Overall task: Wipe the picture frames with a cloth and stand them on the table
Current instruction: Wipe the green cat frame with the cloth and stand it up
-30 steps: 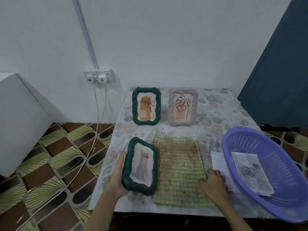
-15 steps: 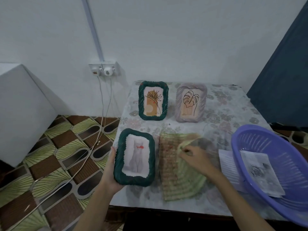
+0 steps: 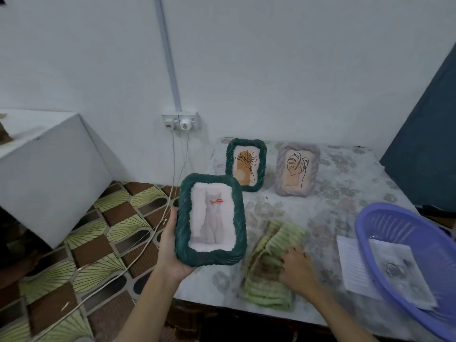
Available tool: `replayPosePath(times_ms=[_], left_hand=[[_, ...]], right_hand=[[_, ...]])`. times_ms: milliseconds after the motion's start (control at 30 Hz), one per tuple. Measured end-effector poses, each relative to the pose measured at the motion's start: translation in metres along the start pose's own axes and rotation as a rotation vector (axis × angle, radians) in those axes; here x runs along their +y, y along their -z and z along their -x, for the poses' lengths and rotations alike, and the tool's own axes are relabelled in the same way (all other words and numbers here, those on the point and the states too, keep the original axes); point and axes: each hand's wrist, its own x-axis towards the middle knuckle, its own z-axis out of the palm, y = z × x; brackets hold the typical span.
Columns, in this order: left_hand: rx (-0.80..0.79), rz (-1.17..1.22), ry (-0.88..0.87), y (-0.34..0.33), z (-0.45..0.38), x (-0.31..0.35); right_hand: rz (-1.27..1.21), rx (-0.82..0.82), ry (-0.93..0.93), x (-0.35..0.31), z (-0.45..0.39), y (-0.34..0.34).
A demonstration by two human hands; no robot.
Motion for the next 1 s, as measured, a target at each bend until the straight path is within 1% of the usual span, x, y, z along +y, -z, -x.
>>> replayPosePath(times_ms=[33, 100, 167, 200, 233, 267, 333, 400, 467, 567, 667, 700, 733, 800, 833, 867, 900, 933, 1000], left_hand=[[-0.014, 0.003, -0.007, -0.008, 0.004, 0.001], [-0.052, 0.006, -0.022, -0.029, 0.016, 0.003], [-0.096, -0.003, -0.03, -0.049, 0.025, 0.003], [-0.118, -0.013, -0.04, -0.061, 0.031, 0.001], [-0.141, -0.026, -0.049, -0.072, 0.035, -0.001], [-0.172, -0.044, -0.057, -0.085, 0.04, -0.004], [-0.222, -0.078, -0.065, -0.112, 0.051, -0.013], [-0.275, -0.112, -0.074, -0.135, 0.062, -0.021], [-0.324, -0.143, -0.097, -0.155, 0.075, -0.03], [-0.367, -0.177, -0.122, -0.175, 0.09, -0.042], [-0.409, -0.211, -0.114, -0.189, 0.102, -0.055], [-0.425, -0.235, -0.121, -0.194, 0.107, -0.058], [-0.438, -0.249, -0.135, -0.199, 0.111, -0.061], [-0.44, -0.262, -0.155, -0.208, 0.117, -0.067], [-0.437, -0.261, -0.155, -0.21, 0.119, -0.069], [-0.443, -0.248, -0.151, -0.212, 0.12, -0.072], [-0.445, -0.225, -0.147, -0.212, 0.121, -0.074], [-0.447, -0.206, -0.153, -0.214, 0.122, -0.077], [-0.477, -0.208, -0.16, -0.217, 0.126, -0.079]], right_hand=[[-0.219, 0.074, -0.018, 0.001, 0.003, 0.007], [-0.768, 0.212, -0.122, 0.001, 0.019, 0.038], [-1.341, 0.288, -0.166, 0.0, 0.041, 0.081], [-1.596, 0.283, -0.131, 0.0, 0.057, 0.104], [-1.787, 0.244, -0.051, -0.002, 0.074, 0.122], [-1.885, 0.215, 0.061, -0.003, 0.093, 0.141], [-1.854, 0.139, 0.266, -0.011, 0.129, 0.169], [-1.803, 0.088, 0.392, -0.014, 0.152, 0.179], [-1.788, 0.149, 0.459, -0.014, 0.172, 0.186], [-1.712, 0.342, 0.488, -0.004, 0.186, 0.19], [-1.616, 0.426, 0.39, 0.003, 0.191, 0.19], [-1.539, 0.487, 0.361, 0.003, 0.192, 0.191], [-1.43, 0.588, 0.327, 0.002, 0.195, 0.193], [-1.319, 0.807, 0.222, 0.005, 0.197, 0.192], [-1.32, 0.892, 0.176, 0.006, 0.199, 0.193], [-1.354, 0.921, 0.176, 0.009, 0.203, 0.196], [-1.393, 0.911, 0.188, 0.011, 0.206, 0.199], [-1.429, 0.86, 0.237, 0.014, 0.211, 0.203], [-1.408, 0.669, 0.372, 0.018, 0.219, 0.206]])
